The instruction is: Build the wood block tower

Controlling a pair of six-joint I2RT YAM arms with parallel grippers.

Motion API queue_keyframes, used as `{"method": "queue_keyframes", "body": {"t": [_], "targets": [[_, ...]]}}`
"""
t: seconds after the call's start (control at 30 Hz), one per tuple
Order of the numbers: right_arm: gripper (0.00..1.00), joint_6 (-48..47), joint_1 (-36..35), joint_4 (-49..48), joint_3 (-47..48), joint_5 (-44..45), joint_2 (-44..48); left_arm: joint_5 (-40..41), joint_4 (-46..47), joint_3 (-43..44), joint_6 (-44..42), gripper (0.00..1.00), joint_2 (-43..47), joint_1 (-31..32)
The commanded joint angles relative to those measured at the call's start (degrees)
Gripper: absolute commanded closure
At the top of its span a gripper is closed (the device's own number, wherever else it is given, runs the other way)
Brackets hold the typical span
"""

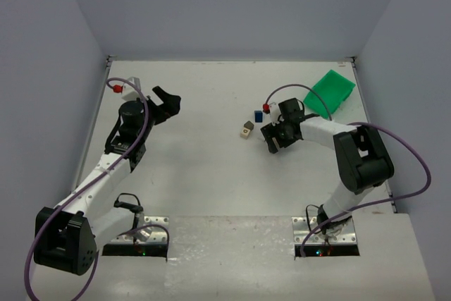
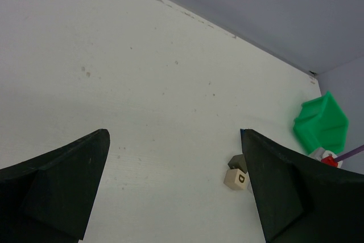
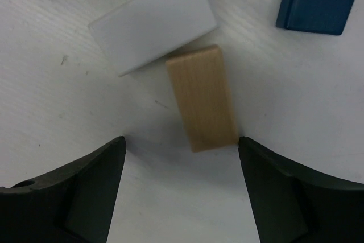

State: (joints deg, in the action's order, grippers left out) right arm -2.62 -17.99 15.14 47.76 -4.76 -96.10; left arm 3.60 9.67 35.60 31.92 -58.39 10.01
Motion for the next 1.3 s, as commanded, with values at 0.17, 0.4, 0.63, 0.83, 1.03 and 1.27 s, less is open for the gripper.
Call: {"method": "queue_keyframes", "body": {"t": [0.17,0.4,0.63,0.83,1.03,1.27], "targets": [[0.25,-1.59,-0.03,-3.7,2.25,5.72,-2.25,-1.83,1.93,2.54,-0.98,0.0,0.47,-0.7],[0.61,-2.56,-0.03,-3.06,2.07,2.82,-1.44,-2.63,1.93,2.57,-1.09,0.0,0.65,-0.7],[0.89,-3.91,-0.52,-5.53,-1.89,-8.25,9.13,-16.13,3.67,3.34,-3.49,0.0,-0.27,-0.64],[0.91,-3.72,-0.96,-26.51,-14.3,-23.37,24.83,-35.74,9.45,4.59,-5.6,0.0,-3.04,2.43],[0.91,-4.2,-4.09,-39.3,-20.71,-26.54,30.27,-29.07,4.88,10.64,-6.52,0.0,-8.37,15.51],[0.91,-6.48,-8.81,-46.09,-22.49,-21.75,30.45,-17.81,2.16,15.27,-5.81,0.1,-14.58,24.72]]}}
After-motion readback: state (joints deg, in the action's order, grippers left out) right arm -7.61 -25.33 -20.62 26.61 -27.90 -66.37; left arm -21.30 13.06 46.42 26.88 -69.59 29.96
